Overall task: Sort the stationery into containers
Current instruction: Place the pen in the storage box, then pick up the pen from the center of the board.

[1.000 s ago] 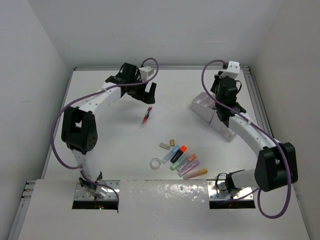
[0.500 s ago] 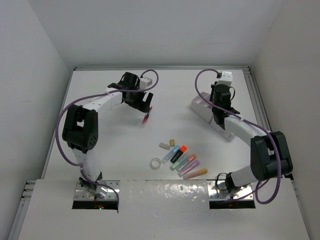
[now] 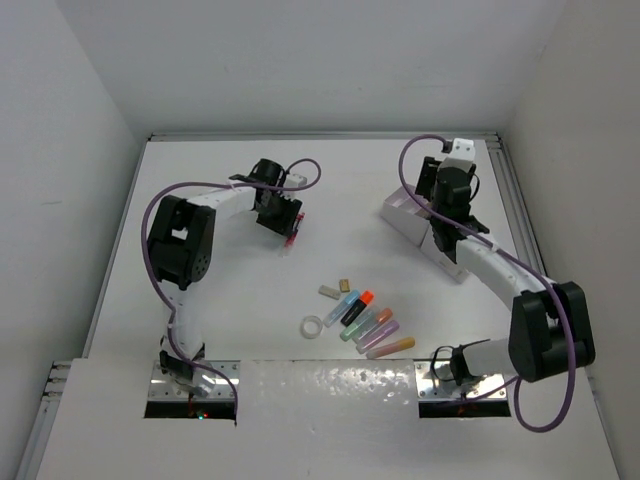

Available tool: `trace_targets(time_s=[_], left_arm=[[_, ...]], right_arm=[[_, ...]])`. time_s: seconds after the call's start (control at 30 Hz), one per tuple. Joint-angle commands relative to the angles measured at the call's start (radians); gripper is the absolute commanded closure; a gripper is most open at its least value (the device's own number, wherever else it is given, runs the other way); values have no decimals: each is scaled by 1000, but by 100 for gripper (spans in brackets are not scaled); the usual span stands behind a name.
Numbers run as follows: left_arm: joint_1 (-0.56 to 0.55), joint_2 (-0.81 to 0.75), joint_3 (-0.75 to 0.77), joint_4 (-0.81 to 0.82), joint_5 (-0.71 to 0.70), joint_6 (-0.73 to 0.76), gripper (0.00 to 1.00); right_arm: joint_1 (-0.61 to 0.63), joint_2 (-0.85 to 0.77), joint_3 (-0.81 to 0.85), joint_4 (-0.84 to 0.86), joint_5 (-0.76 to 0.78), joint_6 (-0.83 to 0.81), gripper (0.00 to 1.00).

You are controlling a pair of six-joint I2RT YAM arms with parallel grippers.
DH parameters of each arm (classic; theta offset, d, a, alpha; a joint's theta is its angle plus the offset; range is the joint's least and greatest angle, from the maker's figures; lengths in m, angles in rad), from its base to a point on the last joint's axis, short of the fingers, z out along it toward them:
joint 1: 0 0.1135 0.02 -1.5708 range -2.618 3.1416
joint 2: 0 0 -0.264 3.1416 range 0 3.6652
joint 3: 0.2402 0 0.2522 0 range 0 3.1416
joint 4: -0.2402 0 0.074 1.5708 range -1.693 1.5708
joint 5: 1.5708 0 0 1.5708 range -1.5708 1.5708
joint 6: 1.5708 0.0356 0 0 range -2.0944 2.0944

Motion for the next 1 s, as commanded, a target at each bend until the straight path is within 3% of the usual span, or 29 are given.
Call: trace_targets(time_s=[0.0,0.23,0.37,0.7,0.77,0.97], left_arm=[[5,35,36,9,5,5,52],[1,72,53,13,-32,-8,55],[1,83,53,12,-108,-17,78],[2,146,44,-2,-314,81,78],[10,141,42,-5,-296,85,99],[45,57,57,29,-112,62,100]], right_arm=[[19,-71,38,18,-26,-10,38],[28,-148,23,11,-35,-7,38],[27,-195,6,20,-38,-1,38],[85,-244,3,-31,-19,-79,38],[111,-251,-1,-46,-9,-81,38],[175,-244,41,-156,-134,-10,37]])
